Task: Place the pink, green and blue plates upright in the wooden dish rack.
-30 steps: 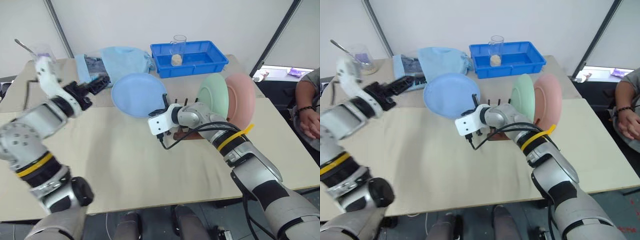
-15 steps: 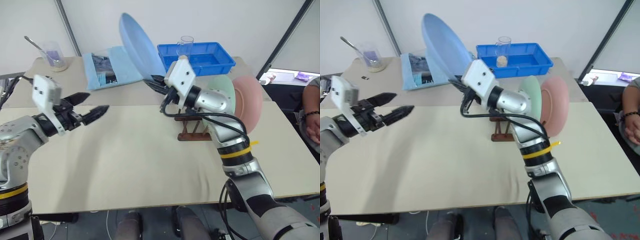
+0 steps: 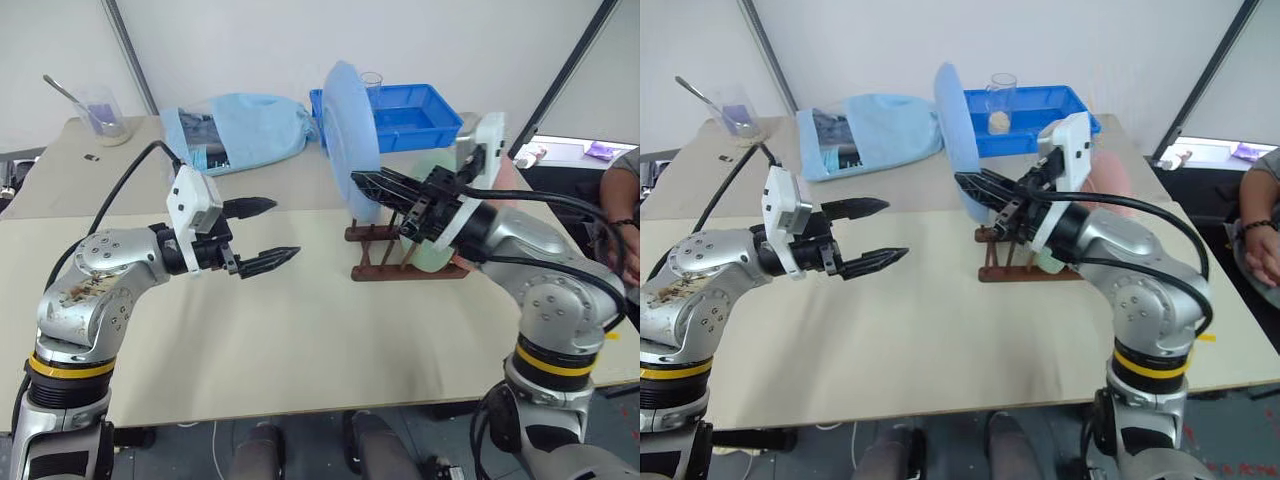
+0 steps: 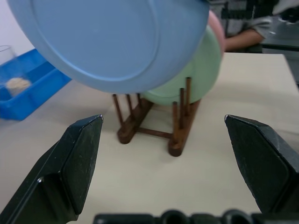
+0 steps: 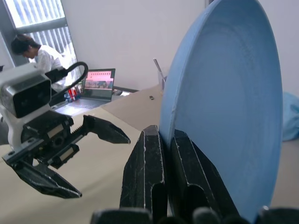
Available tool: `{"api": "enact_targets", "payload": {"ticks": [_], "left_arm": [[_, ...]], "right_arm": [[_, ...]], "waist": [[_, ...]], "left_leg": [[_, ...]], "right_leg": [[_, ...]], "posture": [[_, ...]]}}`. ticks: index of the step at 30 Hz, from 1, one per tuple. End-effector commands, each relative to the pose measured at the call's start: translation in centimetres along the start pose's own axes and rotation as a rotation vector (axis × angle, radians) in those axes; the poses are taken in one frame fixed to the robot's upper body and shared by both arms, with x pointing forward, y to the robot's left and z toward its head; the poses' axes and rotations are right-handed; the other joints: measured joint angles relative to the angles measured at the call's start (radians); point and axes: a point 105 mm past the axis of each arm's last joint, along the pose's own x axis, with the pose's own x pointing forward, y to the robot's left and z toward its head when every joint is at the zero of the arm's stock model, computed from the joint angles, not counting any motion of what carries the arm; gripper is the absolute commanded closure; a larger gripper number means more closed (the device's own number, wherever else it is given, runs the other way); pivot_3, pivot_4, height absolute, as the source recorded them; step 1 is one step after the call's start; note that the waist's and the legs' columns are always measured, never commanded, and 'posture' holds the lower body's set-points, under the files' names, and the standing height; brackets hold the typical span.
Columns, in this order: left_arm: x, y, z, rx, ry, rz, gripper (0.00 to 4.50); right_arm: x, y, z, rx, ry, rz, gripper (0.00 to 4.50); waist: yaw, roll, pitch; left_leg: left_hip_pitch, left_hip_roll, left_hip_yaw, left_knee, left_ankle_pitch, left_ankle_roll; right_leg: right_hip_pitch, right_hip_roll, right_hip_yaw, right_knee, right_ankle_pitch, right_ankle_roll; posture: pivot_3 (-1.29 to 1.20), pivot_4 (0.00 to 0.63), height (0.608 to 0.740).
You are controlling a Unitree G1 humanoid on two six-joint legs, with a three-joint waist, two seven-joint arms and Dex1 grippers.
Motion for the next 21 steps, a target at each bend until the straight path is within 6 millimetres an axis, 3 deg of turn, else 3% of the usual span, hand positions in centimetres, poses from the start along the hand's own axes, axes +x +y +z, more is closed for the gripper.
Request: {"api": "enact_targets", "payload": {"ticks": [1,8,21], "left_arm": [[0.3,0.2,1.3,0.043,-0.047,-0.019,0.03],[1.2,0.3,1.9,0.062,-0.097,-0.016,0.03],[0.9,-0.6,2.0,0.037,-0.100,-0.051,0.03]], "right_arm": [[-1.0,0.2,1.6,0.013,-0.048,-0.034,4.50],[-1.9,-0.8,0.9,0.111,-0.023,-0.123,4.50],[-2.5,-1.3,-0.6,0.175,0.049,-0.185,4.50]], "waist": [[0.001,0.000,0.000],[0.002,0.000,0.000],[0.001,0.000,0.000]], "left_leg": [[0.000,0.000,0.000,0.000,0.000,0.000],[-0.001,-0.001,0.000,0.001,0.000,0.000],[-0.001,-0.001,-0.001,0.001,0.000,0.001]], "right_leg": [[0.000,0.000,0.000,0.000,0.000,0.000],[0.001,-0.001,0.001,-0.001,0.000,0.001],[0.001,0.000,0.002,-0.001,-0.001,0.002]], "posture": [[0.00,0.150,0.720],[0.00,0.150,0.720],[0.00,0.150,0.720]]}}
